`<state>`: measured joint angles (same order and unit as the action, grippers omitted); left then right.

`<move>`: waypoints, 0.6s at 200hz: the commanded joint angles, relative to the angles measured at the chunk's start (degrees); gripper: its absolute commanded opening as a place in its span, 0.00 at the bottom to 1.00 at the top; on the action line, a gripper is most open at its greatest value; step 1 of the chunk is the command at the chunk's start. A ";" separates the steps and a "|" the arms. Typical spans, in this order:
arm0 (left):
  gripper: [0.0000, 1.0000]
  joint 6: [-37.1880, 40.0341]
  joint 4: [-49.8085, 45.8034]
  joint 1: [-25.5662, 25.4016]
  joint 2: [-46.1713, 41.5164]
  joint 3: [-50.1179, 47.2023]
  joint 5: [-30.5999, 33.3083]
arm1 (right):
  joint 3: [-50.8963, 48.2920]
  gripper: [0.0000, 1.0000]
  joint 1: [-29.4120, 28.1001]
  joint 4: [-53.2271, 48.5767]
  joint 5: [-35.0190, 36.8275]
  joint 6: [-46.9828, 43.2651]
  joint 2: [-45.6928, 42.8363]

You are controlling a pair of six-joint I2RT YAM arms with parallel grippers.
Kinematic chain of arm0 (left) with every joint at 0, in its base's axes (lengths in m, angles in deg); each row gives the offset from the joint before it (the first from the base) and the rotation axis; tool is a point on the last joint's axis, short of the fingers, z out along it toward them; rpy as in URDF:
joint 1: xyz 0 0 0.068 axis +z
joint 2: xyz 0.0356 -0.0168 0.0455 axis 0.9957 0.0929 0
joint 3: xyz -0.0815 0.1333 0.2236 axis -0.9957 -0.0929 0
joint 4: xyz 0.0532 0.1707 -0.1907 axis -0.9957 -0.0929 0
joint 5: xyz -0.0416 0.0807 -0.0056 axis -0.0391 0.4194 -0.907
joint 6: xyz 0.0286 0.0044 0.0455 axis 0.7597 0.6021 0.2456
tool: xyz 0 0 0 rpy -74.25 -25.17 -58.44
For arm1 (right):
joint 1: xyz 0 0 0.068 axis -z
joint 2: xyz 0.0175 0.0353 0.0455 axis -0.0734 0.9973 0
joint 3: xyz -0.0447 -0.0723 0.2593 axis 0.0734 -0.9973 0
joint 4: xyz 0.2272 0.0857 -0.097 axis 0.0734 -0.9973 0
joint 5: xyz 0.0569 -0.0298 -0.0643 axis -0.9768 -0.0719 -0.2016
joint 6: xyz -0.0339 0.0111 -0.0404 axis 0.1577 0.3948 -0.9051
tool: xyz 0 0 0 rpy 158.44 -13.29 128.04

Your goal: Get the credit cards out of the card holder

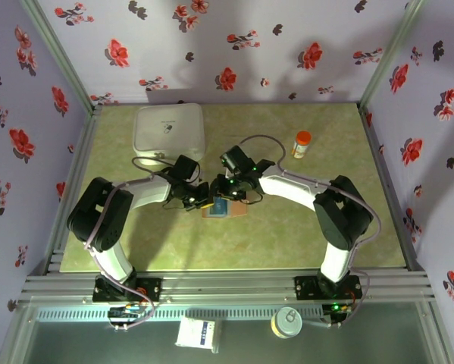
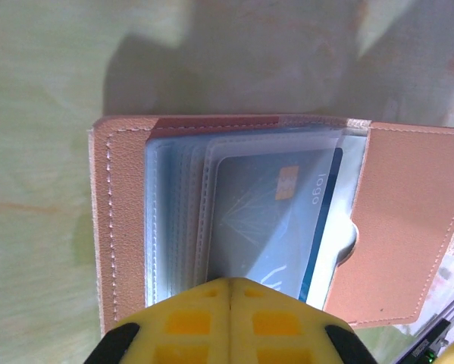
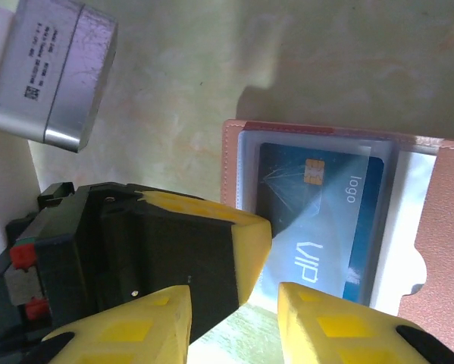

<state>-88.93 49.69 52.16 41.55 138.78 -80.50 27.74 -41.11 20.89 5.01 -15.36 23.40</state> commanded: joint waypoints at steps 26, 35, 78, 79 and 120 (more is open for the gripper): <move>0.01 0.46 -1.80 -0.36 1.24 -0.51 1.31 | 2.22 0.40 -1.67 -9.90 9.37 -1.93 2.47; 0.01 0.46 -1.80 -0.36 1.19 -0.53 1.31 | 2.70 0.40 -1.70 -12.32 12.32 -3.02 2.10; 0.01 0.27 -1.79 -0.36 1.17 -0.88 1.30 | -0.64 0.40 1.11 -15.43 17.98 -4.56 -2.08; 0.01 0.27 -1.75 -0.36 1.18 -0.83 1.30 | -0.97 0.40 1.33 -15.26 17.98 -4.61 -2.33; 0.00 0.33 -1.97 -0.40 1.11 -0.70 1.30 | -3.90 0.40 4.66 -15.18 19.08 -5.97 -4.12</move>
<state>-88.97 49.93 52.13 41.55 138.78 -80.48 25.36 -37.92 7.73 20.71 -19.42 21.02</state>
